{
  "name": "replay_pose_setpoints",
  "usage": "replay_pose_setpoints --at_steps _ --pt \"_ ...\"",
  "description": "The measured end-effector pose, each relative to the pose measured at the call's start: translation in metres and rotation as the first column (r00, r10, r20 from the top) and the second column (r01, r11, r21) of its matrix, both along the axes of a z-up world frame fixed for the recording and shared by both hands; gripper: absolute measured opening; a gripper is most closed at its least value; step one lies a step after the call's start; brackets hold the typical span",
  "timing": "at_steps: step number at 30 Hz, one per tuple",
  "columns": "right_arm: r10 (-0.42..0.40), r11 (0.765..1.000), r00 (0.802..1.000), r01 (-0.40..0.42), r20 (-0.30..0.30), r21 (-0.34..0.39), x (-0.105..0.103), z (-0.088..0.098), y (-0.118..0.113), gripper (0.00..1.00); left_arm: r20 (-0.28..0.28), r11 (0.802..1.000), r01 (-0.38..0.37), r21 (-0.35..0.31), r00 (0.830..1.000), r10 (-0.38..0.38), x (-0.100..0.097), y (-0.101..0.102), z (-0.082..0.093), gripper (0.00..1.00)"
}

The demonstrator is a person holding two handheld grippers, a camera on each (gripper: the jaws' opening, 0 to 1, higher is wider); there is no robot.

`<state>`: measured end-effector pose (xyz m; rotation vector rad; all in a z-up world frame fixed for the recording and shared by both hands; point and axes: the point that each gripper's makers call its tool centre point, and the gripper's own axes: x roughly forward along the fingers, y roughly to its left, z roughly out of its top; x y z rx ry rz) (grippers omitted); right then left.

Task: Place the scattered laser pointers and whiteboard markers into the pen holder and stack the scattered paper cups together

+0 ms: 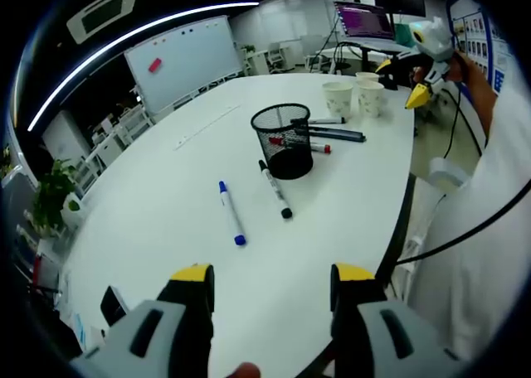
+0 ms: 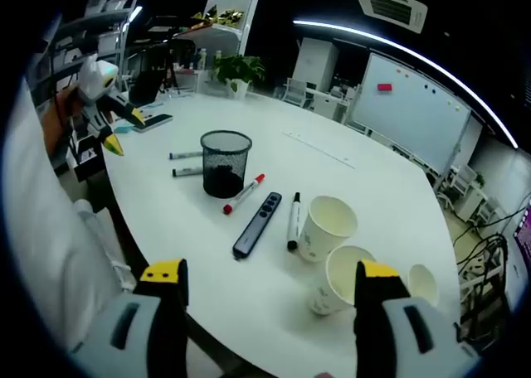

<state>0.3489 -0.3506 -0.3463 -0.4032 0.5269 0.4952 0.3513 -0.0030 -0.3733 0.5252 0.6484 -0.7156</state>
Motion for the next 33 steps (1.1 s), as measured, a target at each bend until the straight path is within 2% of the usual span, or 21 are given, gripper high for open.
replay_pose_setpoints --at_steps 10,19,22,27,33 --pt "0.013 1.000 1.000 -0.013 -0.007 -0.006 -0.004 -0.004 0.001 0.84 -0.001 1.000 0.006 0.006 1.000 -0.006 -0.001 -0.002 -0.002 0.57" --pt "0.009 1.000 1.000 -0.010 -0.008 -0.020 -0.005 -0.001 0.003 0.84 0.036 1.000 0.011 -0.009 0.999 -0.011 -0.009 -0.002 0.013 0.57" --pt "0.007 1.000 1.000 -0.007 -0.001 -0.020 -0.005 0.002 0.004 0.84 0.044 1.000 0.006 -0.020 0.999 -0.005 -0.007 0.000 0.013 0.57" --pt "0.008 1.000 1.000 -0.008 -0.009 -0.026 -0.009 -0.001 0.007 0.84 0.044 1.000 0.010 -0.003 0.999 -0.010 -0.008 0.003 0.010 0.57" --pt "0.000 1.000 1.000 0.000 -0.008 -0.027 -0.012 -0.002 0.007 0.84 0.049 1.000 0.020 -0.007 0.999 -0.020 -0.009 0.001 0.014 0.57"
